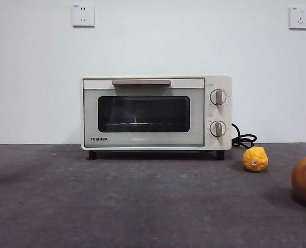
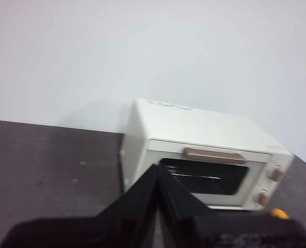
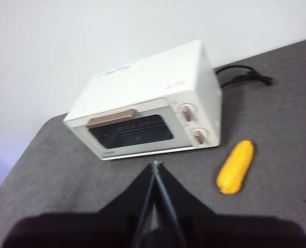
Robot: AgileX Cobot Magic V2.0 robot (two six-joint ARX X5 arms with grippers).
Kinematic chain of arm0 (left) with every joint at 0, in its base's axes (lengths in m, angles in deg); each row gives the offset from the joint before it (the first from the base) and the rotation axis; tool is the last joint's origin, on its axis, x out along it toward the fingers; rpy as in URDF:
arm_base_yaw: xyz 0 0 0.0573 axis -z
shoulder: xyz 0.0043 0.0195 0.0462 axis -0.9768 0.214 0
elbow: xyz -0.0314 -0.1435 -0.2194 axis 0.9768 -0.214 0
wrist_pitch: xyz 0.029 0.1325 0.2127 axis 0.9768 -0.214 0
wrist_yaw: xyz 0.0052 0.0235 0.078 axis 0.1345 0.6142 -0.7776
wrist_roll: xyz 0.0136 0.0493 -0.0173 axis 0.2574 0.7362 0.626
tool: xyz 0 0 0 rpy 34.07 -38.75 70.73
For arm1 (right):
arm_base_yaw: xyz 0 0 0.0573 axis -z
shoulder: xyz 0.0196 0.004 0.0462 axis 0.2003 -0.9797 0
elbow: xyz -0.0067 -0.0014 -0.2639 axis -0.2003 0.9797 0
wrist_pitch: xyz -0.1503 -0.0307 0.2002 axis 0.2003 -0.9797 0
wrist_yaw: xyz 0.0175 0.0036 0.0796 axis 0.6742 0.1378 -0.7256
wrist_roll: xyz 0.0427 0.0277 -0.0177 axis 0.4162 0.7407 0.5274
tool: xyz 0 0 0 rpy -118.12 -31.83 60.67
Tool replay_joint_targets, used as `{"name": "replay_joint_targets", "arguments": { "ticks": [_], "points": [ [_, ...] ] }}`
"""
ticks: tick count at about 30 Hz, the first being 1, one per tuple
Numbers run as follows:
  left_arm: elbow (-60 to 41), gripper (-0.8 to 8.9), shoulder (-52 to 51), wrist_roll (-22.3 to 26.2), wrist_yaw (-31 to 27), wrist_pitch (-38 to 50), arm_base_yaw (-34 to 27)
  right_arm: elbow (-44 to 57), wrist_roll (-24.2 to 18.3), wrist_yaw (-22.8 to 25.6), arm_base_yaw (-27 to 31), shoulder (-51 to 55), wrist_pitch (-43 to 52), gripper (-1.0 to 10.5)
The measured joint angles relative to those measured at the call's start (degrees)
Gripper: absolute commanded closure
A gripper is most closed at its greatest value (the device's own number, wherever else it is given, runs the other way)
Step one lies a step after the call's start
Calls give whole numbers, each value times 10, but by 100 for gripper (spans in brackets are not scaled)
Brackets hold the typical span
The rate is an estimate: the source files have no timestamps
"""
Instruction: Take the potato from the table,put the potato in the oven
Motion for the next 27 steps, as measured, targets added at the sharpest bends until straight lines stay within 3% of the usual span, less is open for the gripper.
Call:
{"name": "replay_joint_targets", "arguments": {
  "ticks": [6,11,17,27],
  "points": [
    [90,819,119,0,88,-31,0,-22,-7,-54,0,-44,-17,946],
    [192,819,251,0,162,-63,3,-25,-7,-62,0,-69,-45,946],
    [322,819,407,1,165,-144,32,-25,-7,-64,0,-77,-69,946],
    [483,819,619,13,165,-188,100,-26,-7,-66,0,-80,-83,946]
  ]
}}
